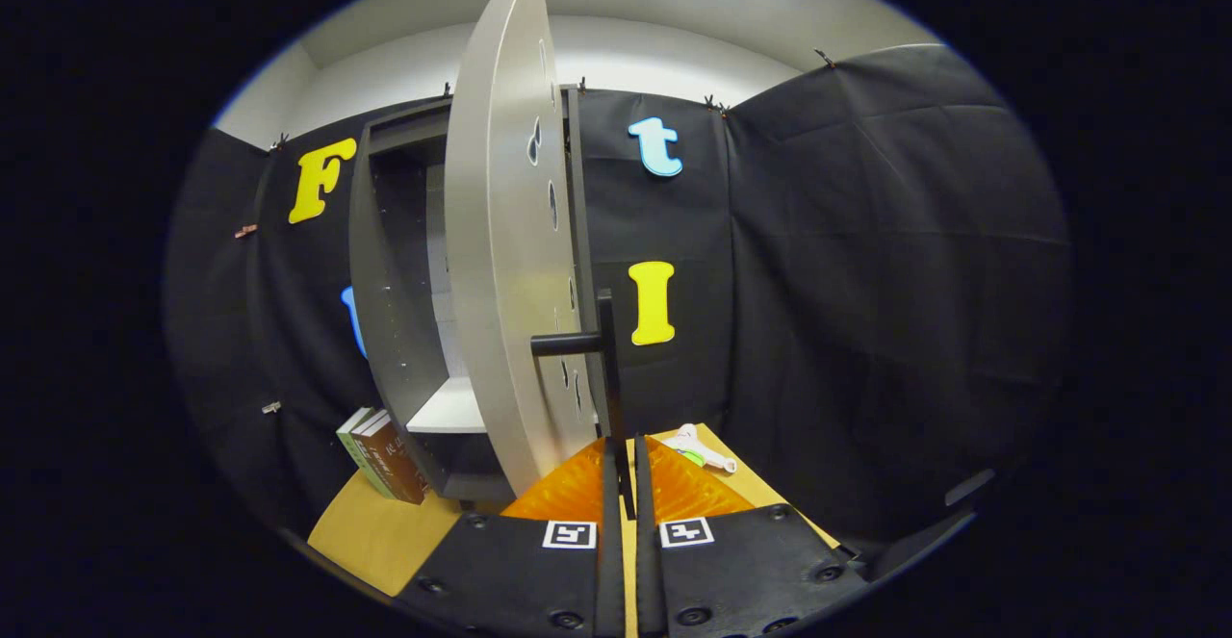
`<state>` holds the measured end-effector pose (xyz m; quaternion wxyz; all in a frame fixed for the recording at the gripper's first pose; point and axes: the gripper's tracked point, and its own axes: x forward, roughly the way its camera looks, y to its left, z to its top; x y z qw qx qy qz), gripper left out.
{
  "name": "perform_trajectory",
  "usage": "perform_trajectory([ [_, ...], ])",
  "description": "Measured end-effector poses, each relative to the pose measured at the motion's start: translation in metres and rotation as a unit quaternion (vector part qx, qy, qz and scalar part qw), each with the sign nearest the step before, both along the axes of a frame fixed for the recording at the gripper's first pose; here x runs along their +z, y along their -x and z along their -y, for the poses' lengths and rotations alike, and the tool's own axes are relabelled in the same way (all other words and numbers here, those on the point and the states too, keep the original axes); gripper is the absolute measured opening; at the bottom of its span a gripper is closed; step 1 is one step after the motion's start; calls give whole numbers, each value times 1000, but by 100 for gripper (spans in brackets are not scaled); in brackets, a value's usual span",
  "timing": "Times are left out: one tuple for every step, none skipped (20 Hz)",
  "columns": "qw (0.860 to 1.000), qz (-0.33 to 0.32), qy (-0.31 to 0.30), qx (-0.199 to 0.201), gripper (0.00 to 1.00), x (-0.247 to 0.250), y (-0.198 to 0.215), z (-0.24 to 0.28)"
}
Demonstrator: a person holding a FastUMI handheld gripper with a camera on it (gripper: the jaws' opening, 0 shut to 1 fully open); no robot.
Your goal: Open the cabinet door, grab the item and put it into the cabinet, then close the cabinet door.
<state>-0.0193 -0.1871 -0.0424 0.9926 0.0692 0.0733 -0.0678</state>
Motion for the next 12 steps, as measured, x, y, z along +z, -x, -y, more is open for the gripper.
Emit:
perform_trajectory([
  [1000, 0, 0, 1, 9, 0, 2, 2],
  [1000, 1, 0, -1, 9, 1, 3, 5],
  [1000, 2, 5, -5, 9, 2, 7, 10],
  [1000, 4, 11, -12, 9, 2, 10, 16],
  [1000, 7, 18, -21, 9, 3, 16, 24],
  [999, 11, 27, -33, 10, 6, 21, 31],
  [998, 15, 33, -42, 9, 8, 25, 35],
  [998, 19, 34, -44, 10, 10, 29, 36],
  [998, 21, 35, -48, 10, 10, 33, 36],
  [998, 20, 37, -54, 13, 11, 38, 37],
  [997, 21, 42, -61, 15, 9, 42, 38],
  [997, 23, 47, -64, 15, 13, 46, 36],
])
